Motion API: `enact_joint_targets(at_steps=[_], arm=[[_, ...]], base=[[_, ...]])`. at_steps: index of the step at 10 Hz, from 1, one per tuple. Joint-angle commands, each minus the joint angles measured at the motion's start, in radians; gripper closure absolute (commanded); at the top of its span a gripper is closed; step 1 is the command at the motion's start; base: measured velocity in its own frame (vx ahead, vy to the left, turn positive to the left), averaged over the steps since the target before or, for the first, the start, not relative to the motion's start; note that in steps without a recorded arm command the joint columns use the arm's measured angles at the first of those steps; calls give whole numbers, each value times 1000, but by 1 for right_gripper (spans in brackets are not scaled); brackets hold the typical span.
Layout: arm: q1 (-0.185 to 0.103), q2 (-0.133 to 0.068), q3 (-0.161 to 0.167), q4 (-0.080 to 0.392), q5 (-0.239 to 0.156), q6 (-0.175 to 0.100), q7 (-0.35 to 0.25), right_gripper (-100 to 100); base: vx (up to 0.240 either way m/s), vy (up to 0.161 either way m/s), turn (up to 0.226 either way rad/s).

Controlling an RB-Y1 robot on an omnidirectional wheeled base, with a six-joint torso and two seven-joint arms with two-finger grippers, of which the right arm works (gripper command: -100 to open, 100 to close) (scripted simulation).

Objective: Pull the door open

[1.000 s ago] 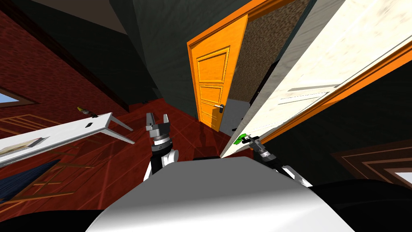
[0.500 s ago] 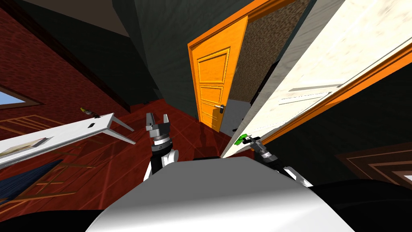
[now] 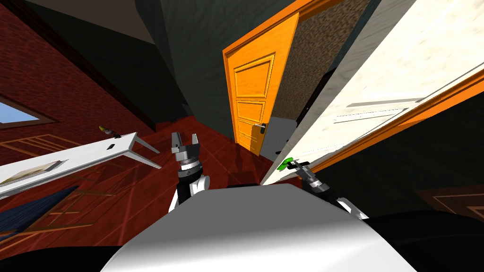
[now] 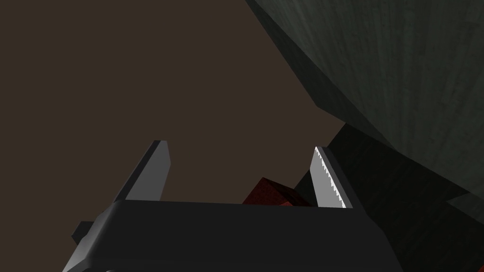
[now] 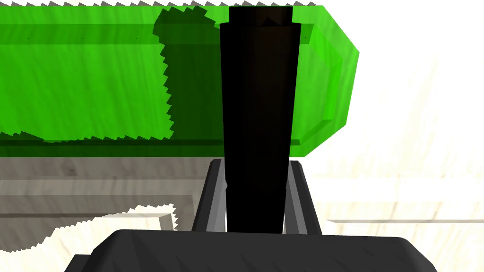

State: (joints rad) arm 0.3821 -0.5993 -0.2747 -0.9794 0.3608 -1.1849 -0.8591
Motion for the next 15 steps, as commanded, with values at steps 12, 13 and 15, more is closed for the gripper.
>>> enact_joint_targets(at_steps=[12,13,15], arm=[[9,7,-45,107,64,-182,-1,100],[11,7,-53,124,73,-207,-1,100],[12,6,-61,141,81,-233,0,100]], base=[[27,30,26],[21,20,25],[26,21,20]])
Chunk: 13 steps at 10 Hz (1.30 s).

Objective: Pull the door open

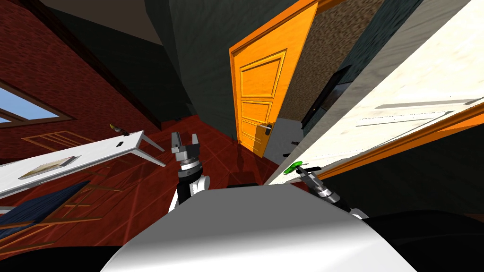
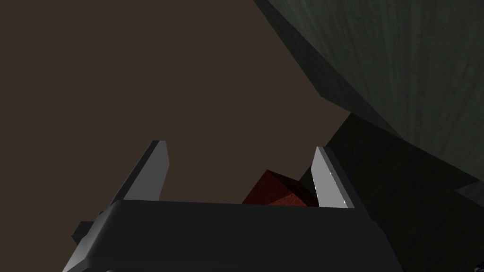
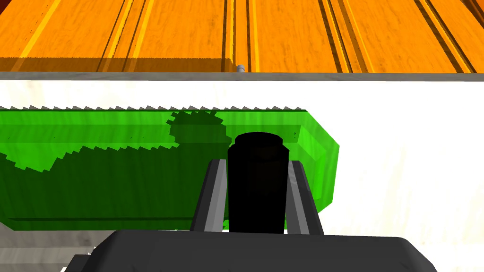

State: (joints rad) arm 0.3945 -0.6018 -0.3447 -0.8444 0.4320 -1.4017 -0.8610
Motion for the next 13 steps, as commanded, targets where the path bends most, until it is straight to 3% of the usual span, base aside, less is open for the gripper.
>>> enact_joint_targets(at_steps=[1,13], arm=[[1,8,5,14,14,-29,2,100],[20,-4,-48,118,62,-183,3,100]], base=[[15,13,14],[-5,-8,9]])
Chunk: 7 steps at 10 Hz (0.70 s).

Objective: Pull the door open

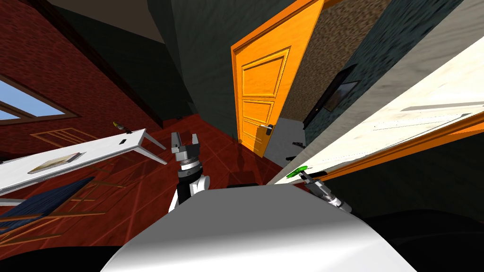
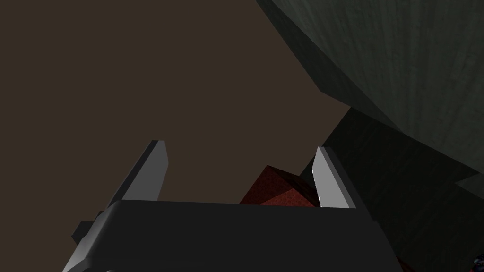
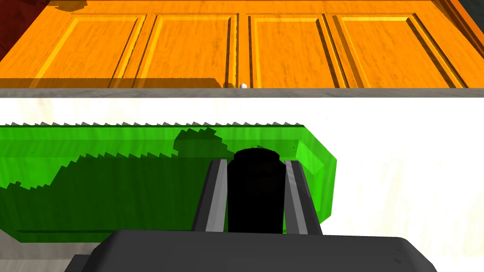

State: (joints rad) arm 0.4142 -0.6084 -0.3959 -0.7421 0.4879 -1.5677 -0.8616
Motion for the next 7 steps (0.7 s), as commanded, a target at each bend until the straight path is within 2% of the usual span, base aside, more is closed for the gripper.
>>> enact_joint_targets(at_steps=[1,5,7], arm=[[3,1,-1,23,9,-28,3,100],[22,-12,-25,68,28,-93,4,100],[36,-21,-38,89,35,-120,4,100]], base=[[-31,-22,-2],[-63,-56,-15],[-113,-127,-59]])
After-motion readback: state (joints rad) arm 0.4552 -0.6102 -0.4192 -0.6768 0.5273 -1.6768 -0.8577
